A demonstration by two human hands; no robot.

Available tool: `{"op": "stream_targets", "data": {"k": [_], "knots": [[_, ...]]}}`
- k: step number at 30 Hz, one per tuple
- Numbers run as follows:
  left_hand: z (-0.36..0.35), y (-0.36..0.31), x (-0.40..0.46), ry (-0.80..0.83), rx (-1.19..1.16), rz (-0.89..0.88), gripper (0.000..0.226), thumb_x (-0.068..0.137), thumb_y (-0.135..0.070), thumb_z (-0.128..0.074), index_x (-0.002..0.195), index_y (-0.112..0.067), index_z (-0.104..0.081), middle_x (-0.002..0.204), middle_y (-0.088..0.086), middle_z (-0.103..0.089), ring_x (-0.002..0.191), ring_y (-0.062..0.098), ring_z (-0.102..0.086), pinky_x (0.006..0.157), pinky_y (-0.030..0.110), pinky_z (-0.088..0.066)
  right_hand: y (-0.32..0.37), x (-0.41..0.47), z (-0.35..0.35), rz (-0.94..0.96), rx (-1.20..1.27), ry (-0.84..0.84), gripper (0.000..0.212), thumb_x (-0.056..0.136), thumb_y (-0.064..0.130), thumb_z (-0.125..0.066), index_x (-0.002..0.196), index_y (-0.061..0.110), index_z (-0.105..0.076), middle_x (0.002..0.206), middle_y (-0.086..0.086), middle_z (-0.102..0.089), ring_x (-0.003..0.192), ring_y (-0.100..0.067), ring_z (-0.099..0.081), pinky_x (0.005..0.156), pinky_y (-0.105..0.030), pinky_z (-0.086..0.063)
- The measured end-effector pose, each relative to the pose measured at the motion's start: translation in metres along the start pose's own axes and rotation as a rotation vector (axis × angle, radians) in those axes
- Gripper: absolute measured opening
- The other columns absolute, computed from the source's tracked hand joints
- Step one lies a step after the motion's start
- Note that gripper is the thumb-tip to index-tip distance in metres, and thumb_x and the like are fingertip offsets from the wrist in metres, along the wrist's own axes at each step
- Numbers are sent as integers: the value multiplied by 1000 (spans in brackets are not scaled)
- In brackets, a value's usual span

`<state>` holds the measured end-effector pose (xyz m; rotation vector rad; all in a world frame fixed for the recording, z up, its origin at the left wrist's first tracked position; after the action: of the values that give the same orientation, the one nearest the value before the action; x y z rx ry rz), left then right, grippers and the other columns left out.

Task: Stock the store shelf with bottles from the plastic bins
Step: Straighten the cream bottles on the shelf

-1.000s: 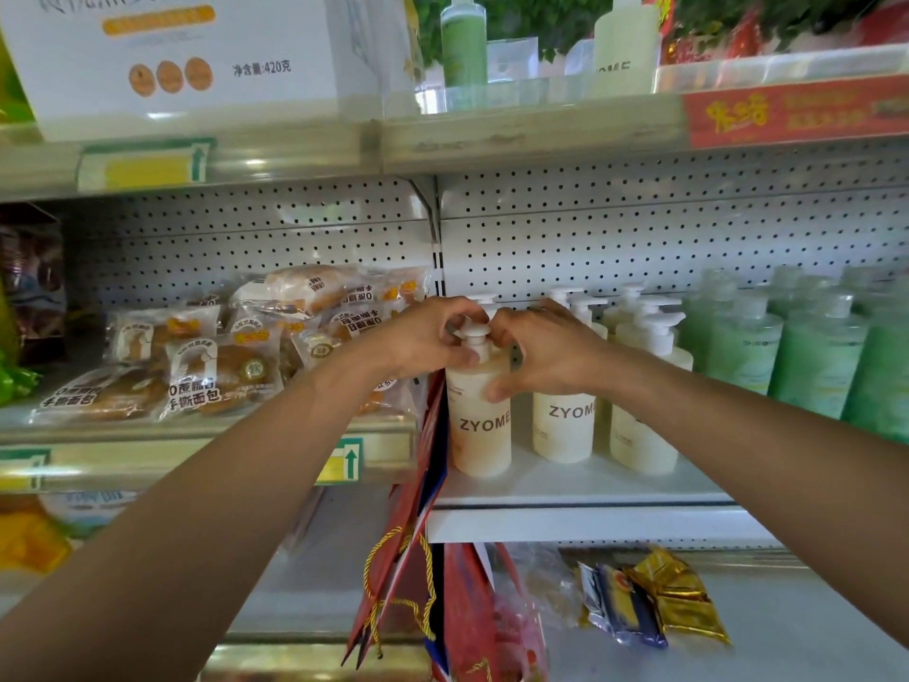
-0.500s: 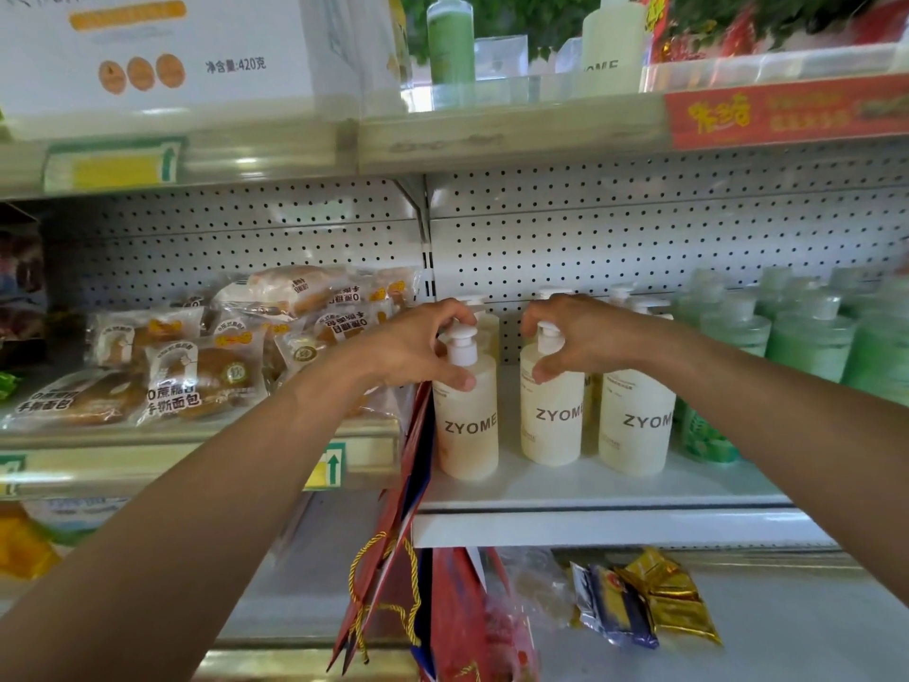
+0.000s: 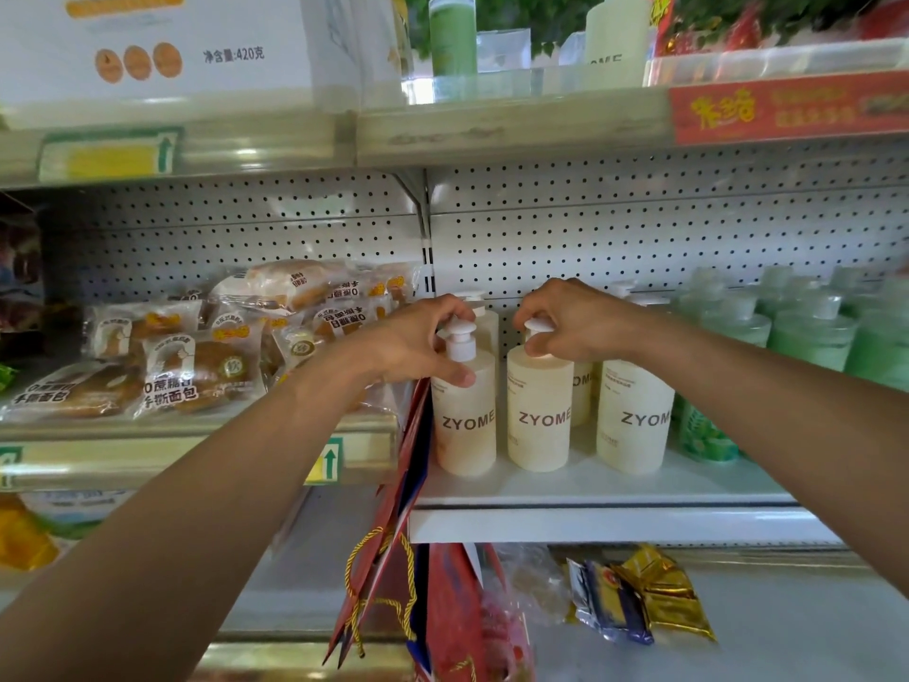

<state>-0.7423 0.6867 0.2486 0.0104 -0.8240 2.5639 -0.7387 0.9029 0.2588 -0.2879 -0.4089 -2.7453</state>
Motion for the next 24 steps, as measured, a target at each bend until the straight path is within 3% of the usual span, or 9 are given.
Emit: {"op": "stream_targets", "data": {"k": [5, 10, 12, 14, 16, 18, 21, 24], "knots": [[-1, -1, 0, 5, 25, 0, 82, 66, -27, -88, 135, -28, -43, 128, -1, -54, 113, 19, -59, 98, 43, -49, 9, 5, -4, 39, -6, -16, 31, 86, 33, -68, 117, 30, -60, 106, 9, -43, 95, -15, -45, 63, -24, -31], [-1, -1, -1, -3, 61, -1, 79, 67, -32, -86, 133, -32, -42, 127, -5, -54, 113, 16, -57, 98, 41, -49, 11, 5, -4, 52, -9, 1, 33, 87, 33, -68, 118, 28, -61, 112, 10, -46, 95, -13, -47, 72, -27, -34], [-1, -3, -1, -13, 81, -5, 75, 68, -43, -83, 131, -34, -43, 130, -7, -51, 114, 14, -54, 99, 39, -48, 10, 2, 0, 56, 42, 29, 35, 86, 46, -66, 114, 25, -64, 109, 10, -53, 92, -10, -53, 69, -25, -40], [-2, -3, -2, -43, 46, -27, 73, 70, -56, -77, 132, -33, -44, 134, -8, -49, 120, 12, -49, 100, 35, -46, 9, 1, 12, 12, 230, -14, 49, 90, 55, -55, 110, 12, -67, 107, 2, -66, 96, -15, -62, 82, -30, -51], [-1, -6, 2, -118, -35, -61, 68, 76, -59, -69, 133, -31, -45, 136, -7, -48, 122, 10, -46, 96, 29, -43, 2, 3, 30, -63, 369, -150, 47, 98, 46, -48, 113, 5, -65, 113, -9, -68, 103, -24, -64, 92, -37, -49], [2, -9, 10, -172, -40, -73, 65, 80, -60, -64, 135, -30, -47, 140, -6, -47, 125, 11, -45, 94, 28, -39, -9, 7, 43, -75, 280, -195, 30, 101, 27, -48, 118, 9, -65, 126, -6, -63, 109, -20, -60, 92, -30, -46], [6, -12, 25, -157, -25, -64, 57, 84, -55, -63, 134, -31, -50, 143, -7, -47, 131, 12, -43, 104, 31, -38, -23, 13, 44, -75, 64, -43, 33, 98, 17, -53, 130, 18, -59, 138, -3, -50, 116, -17, -53, 91, -23, -38], [8, -12, 41, -146, -82, -48, 36, 94, -38, -58, 129, -28, -57, 138, -4, -54, 127, 14, -49, 105, 36, -44, -33, 19, 35, -80, -55, 80, 44, 94, 13, -58, 137, 21, -52, 143, -3, -45, 126, -19, -47, 104, -31, -40]]}}
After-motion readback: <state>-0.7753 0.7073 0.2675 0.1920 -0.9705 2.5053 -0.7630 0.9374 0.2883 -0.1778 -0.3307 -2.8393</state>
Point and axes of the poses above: each hand's wrist, its own x-axis towards the middle knuckle, its own z-axis out of the back of the hand, y = z × x, the point moved 1 cm from there along x, towards the middle knuckle
